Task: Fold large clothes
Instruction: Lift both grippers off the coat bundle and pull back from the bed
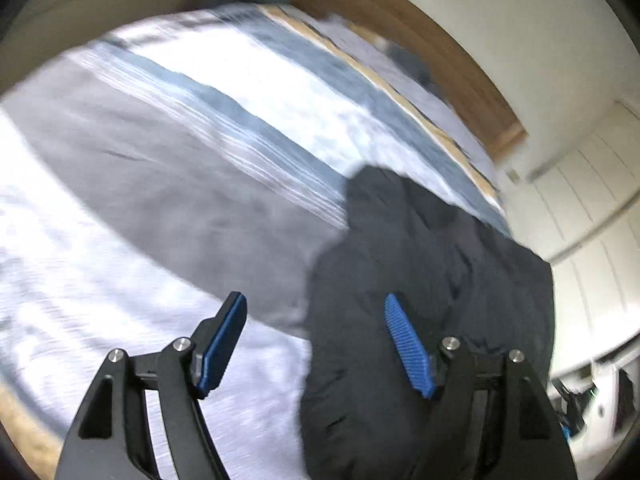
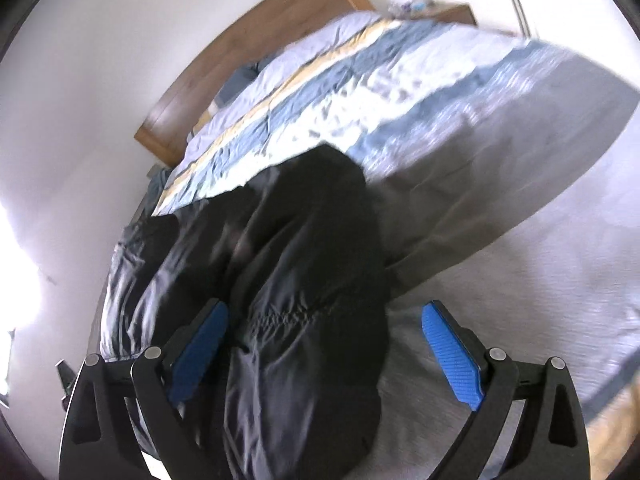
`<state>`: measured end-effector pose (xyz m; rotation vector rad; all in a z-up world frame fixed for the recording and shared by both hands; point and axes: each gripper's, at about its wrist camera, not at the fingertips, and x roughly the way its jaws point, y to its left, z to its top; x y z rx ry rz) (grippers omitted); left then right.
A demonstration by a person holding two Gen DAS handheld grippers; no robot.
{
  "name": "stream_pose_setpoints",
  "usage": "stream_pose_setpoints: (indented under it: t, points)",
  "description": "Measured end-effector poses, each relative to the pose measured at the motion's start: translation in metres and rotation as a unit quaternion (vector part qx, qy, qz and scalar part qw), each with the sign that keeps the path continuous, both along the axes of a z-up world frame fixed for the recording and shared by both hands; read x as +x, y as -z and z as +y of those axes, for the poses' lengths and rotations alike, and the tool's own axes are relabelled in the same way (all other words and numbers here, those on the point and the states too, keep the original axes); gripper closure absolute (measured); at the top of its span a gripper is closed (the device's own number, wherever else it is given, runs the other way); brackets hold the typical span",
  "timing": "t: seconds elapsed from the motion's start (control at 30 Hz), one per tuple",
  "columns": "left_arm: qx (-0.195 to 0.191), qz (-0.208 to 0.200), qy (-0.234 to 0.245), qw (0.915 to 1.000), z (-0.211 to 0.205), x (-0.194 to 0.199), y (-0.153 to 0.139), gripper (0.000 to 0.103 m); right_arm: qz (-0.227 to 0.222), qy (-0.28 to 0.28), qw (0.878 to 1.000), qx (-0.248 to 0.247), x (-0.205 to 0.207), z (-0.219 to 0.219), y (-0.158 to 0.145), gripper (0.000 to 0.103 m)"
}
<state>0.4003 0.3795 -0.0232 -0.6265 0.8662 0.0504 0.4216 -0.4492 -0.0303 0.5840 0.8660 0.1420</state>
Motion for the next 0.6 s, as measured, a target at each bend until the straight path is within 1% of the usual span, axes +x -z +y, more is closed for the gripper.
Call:
stream_pose_setpoints:
  t: [0.03, 0.1, 0.13, 0.17, 0.2, 0.23, 0.27, 0.3, 0.4, 0.47, 0.6]
  points:
    - [0.013, -0.003, -0.002, 0.9999, 0.002, -0.001, -0.008, 0.033, -0.005, 0.001, 1.0, -0.009, -0.004, -0.004, -0.01, 0.006]
    - [0.043, -0.001, 0.0, 0.9991, -0.004, -0.02, -0.024, 0.033, -0.015, -0.001, 0.999, -0.03, -0.013, 0.0, -0.027, 0.006]
    - [0.052, -0.002, 0.002, 0.9986, -0.015, -0.026, -0.027, 0.033, -0.02, -0.003, 0.999, -0.036, -0.023, 0.004, -0.034, 0.006]
    - [0.066, -0.005, 0.009, 0.9978, -0.03, -0.032, -0.038, 0.033, -0.024, -0.004, 0.999, -0.039, -0.023, 0.014, -0.038, 0.006]
    - [0.078, -0.008, 0.015, 0.9968, -0.039, -0.044, -0.046, 0.033, -0.029, -0.006, 0.999, -0.043, -0.032, 0.017, -0.045, 0.006]
    - [0.083, -0.01, 0.016, 0.9963, -0.05, -0.049, -0.055, 0.033, -0.033, -0.01, 0.998, -0.048, -0.042, 0.021, -0.053, 0.006]
    - [0.088, -0.013, 0.018, 0.9958, -0.06, -0.064, -0.061, 0.033, -0.037, -0.013, 0.998, -0.052, -0.059, 0.02, -0.056, 0.006]
    - [0.093, -0.017, 0.021, 0.9953, -0.071, -0.076, -0.068, 0.033, -0.04, -0.017, 0.997, -0.059, -0.075, 0.029, -0.065, 0.006]
    - [0.116, -0.034, 0.026, 0.9923, -0.103, -0.114, -0.088, 0.033, -0.054, -0.033, 0.995, -0.075, -0.102, 0.053, -0.08, 0.004]
    - [0.137, -0.044, 0.031, 0.9891, -0.127, -0.14, -0.099, 0.033, -0.064, -0.042, 0.993, -0.086, -0.126, 0.067, -0.09, 0.0]
    - [0.186, -0.055, 0.03, 0.9806, -0.173, -0.187, -0.113, 0.033, -0.087, -0.052, 0.988, -0.115, -0.17, 0.095, -0.105, 0.0]
